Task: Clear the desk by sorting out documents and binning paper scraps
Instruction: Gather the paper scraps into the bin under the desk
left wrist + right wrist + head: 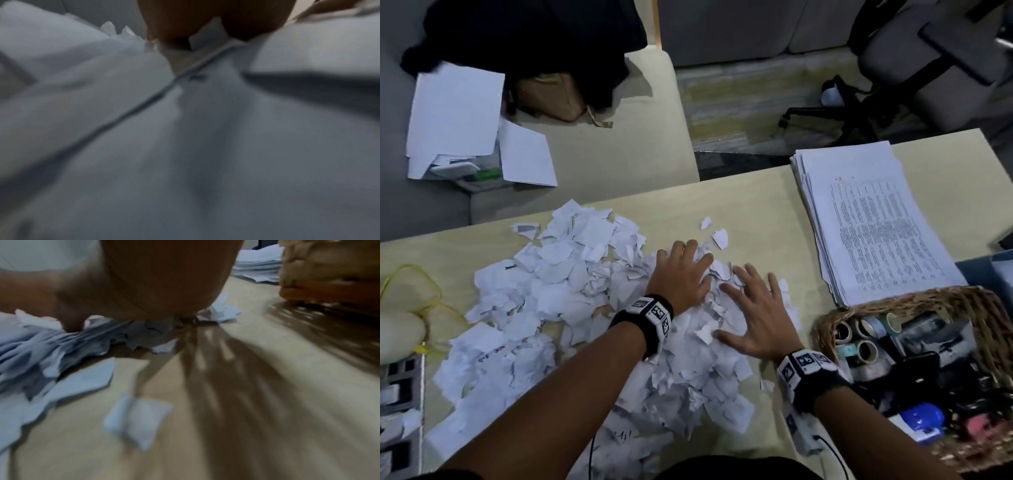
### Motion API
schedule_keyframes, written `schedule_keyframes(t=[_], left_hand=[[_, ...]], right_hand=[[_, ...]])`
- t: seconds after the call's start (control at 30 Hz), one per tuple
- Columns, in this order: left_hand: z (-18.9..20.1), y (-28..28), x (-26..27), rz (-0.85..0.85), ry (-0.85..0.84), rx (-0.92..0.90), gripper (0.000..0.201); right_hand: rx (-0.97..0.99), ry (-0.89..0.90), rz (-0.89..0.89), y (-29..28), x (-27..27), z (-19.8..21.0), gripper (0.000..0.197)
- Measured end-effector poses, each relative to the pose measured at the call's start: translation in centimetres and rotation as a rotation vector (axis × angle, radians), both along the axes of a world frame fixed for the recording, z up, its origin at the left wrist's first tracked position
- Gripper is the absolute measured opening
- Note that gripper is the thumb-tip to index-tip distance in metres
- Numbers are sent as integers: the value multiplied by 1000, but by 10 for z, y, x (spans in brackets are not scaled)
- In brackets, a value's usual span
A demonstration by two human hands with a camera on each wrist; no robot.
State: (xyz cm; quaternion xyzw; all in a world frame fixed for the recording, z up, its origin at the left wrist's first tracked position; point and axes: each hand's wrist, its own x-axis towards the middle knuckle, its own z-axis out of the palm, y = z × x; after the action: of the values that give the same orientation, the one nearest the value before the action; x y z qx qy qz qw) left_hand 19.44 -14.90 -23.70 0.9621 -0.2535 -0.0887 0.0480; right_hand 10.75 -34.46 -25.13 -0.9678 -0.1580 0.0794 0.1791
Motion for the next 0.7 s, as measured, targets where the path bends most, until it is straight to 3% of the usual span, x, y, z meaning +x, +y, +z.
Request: schedule_keyframes(t=[0.17, 0.3, 0.47, 0.6, 0.7], left_hand=[[6, -5, 6, -35, 78, -53, 35], [26, -8, 9, -6, 97, -231, 24], [55, -10, 9, 21, -24, -476, 18], [89, -9, 8, 180, 54, -662, 11], [107, -11, 5, 312, 118, -779, 5]], right_hand=[[-26, -87, -106, 4, -28, -3, 52], [53, -112, -138, 8, -32, 4, 29], [59, -106, -302, 7, -32, 31, 24], [273, -54, -569, 7, -27, 69, 32], [397, -79, -640, 8, -34, 95, 27]])
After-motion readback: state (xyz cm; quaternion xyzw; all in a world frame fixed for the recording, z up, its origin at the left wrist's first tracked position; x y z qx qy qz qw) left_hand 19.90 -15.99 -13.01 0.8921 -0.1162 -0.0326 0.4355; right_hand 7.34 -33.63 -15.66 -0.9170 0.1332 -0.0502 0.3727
